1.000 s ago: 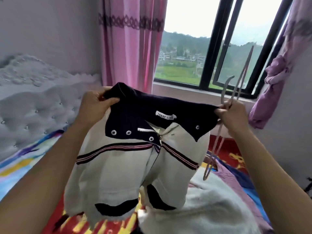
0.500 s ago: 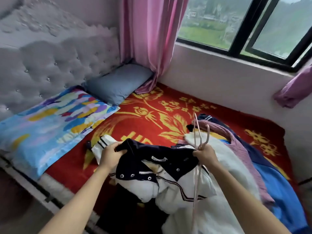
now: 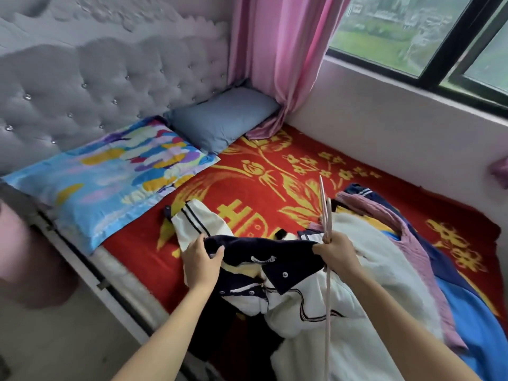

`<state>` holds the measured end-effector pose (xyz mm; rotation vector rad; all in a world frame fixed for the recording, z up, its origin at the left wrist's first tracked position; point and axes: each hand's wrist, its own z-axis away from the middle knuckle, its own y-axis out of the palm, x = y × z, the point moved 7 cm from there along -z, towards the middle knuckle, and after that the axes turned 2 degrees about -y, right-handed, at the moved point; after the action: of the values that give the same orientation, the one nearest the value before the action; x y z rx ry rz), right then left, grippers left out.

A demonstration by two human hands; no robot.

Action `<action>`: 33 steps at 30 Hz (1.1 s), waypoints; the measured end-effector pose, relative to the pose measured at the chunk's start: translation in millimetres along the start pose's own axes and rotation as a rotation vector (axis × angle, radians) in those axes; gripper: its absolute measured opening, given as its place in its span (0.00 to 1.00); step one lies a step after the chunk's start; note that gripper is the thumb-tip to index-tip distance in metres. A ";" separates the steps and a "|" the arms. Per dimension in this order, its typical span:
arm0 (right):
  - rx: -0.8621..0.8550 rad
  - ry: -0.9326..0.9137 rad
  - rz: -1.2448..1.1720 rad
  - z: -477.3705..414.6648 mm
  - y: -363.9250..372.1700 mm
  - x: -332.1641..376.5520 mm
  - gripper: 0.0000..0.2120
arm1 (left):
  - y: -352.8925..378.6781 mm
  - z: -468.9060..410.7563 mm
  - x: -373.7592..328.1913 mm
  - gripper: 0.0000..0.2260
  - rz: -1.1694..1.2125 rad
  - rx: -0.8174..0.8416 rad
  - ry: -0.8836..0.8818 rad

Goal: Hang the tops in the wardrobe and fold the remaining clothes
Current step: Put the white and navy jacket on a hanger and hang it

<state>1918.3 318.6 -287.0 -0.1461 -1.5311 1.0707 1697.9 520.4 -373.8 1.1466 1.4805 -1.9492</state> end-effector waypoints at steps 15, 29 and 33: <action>0.273 0.004 0.059 5.6 -28.8 -2.1 0.06 | 19.6 2.5 -33.7 0.13 -0.448 0.142 0.378; 0.138 -0.227 0.102 62.8 -102.6 34.0 0.20 | 33.0 -9.6 -53.2 0.11 -0.529 0.276 0.439; 0.150 -0.203 0.465 72.9 -90.1 29.9 0.06 | 35.3 -17.4 -65.0 0.11 -0.497 0.249 0.445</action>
<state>1890.2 247.5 -195.0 -0.3076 -1.6311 1.6051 1767.0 516.0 -342.5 1.5064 1.9395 -2.3671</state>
